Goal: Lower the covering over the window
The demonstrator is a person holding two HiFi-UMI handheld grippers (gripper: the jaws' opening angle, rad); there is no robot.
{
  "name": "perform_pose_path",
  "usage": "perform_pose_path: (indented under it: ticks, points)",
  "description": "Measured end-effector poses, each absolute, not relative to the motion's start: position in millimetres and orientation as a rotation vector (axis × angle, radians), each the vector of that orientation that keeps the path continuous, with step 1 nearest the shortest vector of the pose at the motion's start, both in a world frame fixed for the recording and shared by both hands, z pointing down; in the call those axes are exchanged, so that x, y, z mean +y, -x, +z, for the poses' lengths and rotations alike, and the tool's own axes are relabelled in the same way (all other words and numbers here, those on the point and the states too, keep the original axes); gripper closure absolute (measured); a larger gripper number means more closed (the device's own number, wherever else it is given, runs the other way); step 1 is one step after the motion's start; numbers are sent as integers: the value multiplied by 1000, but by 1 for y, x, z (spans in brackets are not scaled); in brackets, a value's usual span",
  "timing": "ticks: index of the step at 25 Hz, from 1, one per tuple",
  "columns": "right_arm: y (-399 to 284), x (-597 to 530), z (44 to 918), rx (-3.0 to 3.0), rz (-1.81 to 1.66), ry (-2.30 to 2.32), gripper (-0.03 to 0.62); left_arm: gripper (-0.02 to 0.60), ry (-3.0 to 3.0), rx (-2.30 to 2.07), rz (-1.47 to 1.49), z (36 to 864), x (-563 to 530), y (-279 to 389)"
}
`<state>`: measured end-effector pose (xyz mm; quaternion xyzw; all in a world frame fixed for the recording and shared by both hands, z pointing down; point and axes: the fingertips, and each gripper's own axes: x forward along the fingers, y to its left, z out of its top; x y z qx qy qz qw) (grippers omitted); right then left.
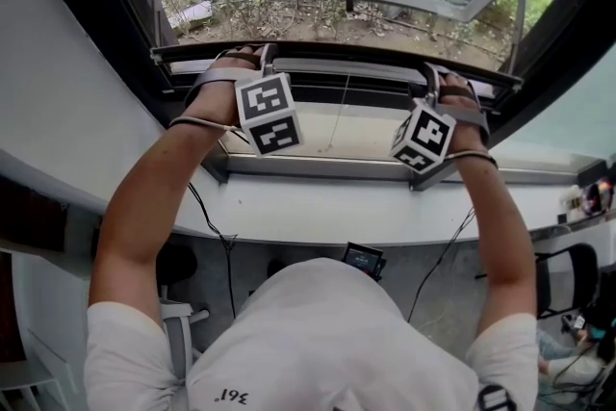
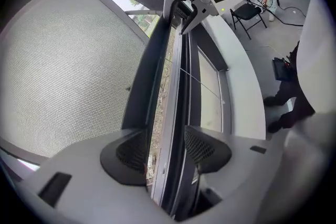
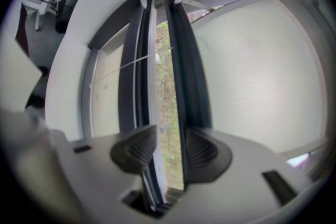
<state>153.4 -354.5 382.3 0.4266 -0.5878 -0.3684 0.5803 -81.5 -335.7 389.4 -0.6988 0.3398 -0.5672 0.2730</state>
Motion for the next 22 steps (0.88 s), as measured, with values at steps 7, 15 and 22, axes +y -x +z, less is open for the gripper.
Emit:
perform_pose_path:
  ticks: [7, 15, 22]
  points:
    - [-153, -352, 408, -1373, -823, -971, 421, 363, 1897, 887, -1556, 416, -334, 82]
    - [-152, -352, 408, -1374, -825, -970, 421, 364, 1883, 891, -1566, 417, -333, 84]
    - [-152, -353, 412, -1371, -820, -969, 421, 364, 1885, 882, -1574, 419, -333, 84]
